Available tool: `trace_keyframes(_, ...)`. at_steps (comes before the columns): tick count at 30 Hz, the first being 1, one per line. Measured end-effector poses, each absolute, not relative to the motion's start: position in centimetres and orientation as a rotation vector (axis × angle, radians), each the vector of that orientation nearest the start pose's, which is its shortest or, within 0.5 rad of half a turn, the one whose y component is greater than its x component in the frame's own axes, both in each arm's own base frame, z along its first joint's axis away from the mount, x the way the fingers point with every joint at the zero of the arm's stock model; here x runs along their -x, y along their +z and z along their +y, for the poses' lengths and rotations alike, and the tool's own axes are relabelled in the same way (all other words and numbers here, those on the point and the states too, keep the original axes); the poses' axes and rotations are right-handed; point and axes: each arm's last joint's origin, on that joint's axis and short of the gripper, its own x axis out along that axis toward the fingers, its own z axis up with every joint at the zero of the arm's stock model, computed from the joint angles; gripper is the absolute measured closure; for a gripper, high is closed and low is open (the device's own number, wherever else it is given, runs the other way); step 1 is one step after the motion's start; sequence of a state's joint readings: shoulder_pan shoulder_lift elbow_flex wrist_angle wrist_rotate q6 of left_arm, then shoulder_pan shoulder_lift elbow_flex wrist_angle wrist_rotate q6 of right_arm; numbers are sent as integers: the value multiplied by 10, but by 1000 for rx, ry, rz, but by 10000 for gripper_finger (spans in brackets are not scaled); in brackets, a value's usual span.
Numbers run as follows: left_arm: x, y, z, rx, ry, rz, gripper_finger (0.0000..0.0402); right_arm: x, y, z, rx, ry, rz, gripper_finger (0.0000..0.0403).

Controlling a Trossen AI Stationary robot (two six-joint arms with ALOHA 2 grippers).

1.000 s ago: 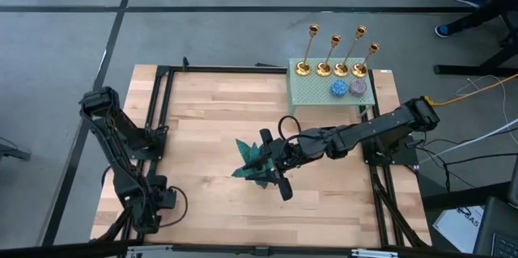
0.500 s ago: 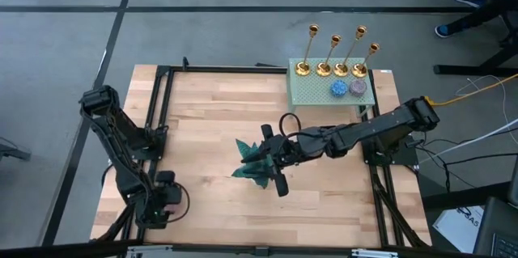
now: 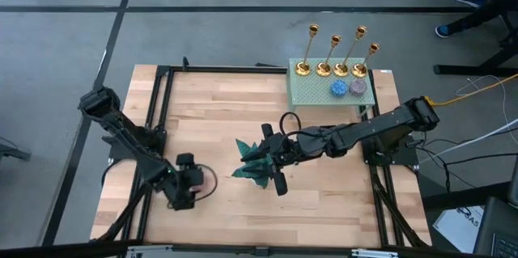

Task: Stock candles and holders on shelf
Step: Align the pink scented candle with the other scented candle on the shelf

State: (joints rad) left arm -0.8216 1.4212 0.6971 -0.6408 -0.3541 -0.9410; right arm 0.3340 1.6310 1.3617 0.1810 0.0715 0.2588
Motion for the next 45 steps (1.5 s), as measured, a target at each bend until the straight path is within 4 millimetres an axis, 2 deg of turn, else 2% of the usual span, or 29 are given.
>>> trace_keyframes(11,-200,155,-116,111,241,1126,114,-364,356,124,-281,256,74,269)
trace_keyframes(20,-215,182,-90,173,271,1033,115,-364,359,124,-308,264,46,269)
trace_keyframes(30,-218,195,-69,246,306,985,114,-364,360,123,-308,222,26,269)
trace_keyframes(36,-217,200,-64,294,251,996,114,-365,360,121,-309,143,13,269)
trace_keyframes(45,-209,217,-62,356,195,939,114,-365,360,121,-309,143,12,269)
